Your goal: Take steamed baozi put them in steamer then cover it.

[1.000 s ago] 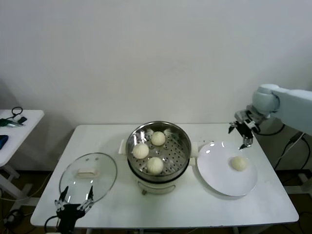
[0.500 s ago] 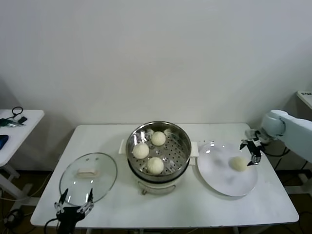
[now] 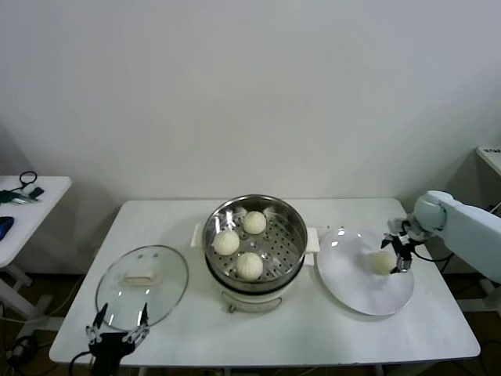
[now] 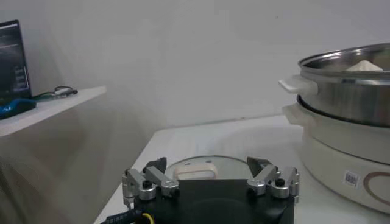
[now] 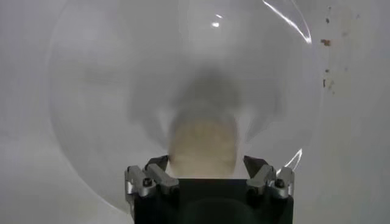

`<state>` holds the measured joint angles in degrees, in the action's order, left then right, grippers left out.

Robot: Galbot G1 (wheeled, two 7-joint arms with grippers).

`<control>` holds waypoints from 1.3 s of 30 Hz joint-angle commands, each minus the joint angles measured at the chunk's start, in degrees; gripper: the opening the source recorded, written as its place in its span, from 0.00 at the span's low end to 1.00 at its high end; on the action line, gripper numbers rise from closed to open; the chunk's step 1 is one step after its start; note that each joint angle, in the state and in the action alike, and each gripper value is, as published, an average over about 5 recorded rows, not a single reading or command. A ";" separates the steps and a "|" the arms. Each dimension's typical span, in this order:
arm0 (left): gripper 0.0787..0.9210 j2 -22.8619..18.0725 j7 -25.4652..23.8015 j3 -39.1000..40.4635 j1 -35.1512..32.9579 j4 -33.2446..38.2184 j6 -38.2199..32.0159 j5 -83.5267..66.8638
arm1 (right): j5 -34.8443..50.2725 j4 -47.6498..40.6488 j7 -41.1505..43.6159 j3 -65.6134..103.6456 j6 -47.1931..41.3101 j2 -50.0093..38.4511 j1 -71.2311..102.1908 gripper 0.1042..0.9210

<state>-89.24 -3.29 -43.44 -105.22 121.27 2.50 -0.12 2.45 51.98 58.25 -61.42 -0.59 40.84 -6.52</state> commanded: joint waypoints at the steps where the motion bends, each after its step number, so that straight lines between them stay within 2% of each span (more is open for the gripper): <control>1: 0.88 0.00 0.01 0.02 0.00 -0.01 0.02 0.09 | -0.96 -1.83 -0.35 2.76 0.09 1.37 2.75 0.82; 7: 0.88 -0.07 0.02 0.00 -0.06 0.05 0.02 0.12 | -0.07 0.11 -0.10 1.23 -0.31 0.25 -0.10 0.74; 13: 0.88 -0.05 0.02 0.09 -0.01 0.22 0.03 0.11 | 7.39 9.01 -0.28 -11.89 -3.68 -2.58 -15.47 0.72; 19: 0.88 0.02 0.00 0.57 0.28 0.16 0.10 0.17 | 25.46 23.02 -1.94 -31.79 -11.06 -1.11 -41.69 0.72; 24: 0.88 0.12 -0.03 1.09 0.49 0.23 0.17 0.23 | 38.85 35.06 -5.63 -35.60 -17.22 3.14 -53.29 0.72; 28: 0.88 0.31 -0.08 1.27 0.54 0.37 0.23 0.22 | 44.51 40.96 -8.60 -33.22 -20.68 6.65 -53.81 0.72; 32: 0.88 0.53 -0.17 1.34 0.50 0.59 0.29 0.15 | 46.67 43.28 -11.94 -29.40 -24.06 9.71 -48.36 0.72; 39: 0.88 0.71 -0.18 1.17 0.45 0.70 0.40 -0.09 | 42.93 40.40 -14.94 -25.32 -26.84 14.16 -36.65 0.73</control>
<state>-88.51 -3.46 -42.40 -104.79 122.10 2.97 -0.19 39.83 86.71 48.43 -87.60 -20.80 48.67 -47.41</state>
